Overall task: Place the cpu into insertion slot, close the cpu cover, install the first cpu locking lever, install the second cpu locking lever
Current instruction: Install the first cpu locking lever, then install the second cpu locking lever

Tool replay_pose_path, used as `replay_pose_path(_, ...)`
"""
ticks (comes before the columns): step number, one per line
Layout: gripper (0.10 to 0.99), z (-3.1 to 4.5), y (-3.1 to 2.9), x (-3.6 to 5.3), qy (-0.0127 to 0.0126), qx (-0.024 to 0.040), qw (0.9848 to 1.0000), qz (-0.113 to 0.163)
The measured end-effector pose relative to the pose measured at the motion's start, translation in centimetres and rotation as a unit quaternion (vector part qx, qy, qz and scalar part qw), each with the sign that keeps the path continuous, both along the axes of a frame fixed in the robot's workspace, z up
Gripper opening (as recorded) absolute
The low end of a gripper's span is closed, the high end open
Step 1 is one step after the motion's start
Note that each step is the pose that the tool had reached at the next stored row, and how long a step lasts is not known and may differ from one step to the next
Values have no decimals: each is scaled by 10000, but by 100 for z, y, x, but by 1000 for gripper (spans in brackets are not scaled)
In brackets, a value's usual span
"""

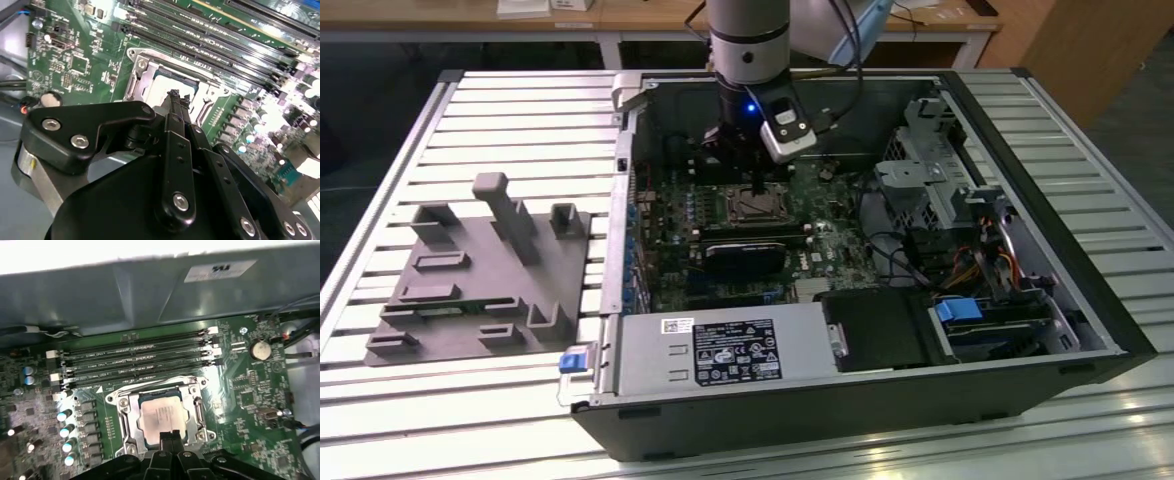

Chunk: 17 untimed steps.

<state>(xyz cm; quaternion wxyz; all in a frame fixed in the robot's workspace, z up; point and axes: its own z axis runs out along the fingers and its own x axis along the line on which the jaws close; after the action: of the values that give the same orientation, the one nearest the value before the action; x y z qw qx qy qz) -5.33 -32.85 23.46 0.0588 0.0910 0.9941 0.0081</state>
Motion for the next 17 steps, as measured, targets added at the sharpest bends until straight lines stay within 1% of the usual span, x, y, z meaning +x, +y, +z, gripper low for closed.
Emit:
replay_pose_path(2,102,43,0,0,-2,1,10000,0)
replay_pose_path(4,102,63,0,0,-3,1,10000,0)
replay_pose_path(12,102,64,0,0,-3,-4,10000,-1)
replay_pose_path(17,102,65,-21,0,-3,-5,10000,-1)
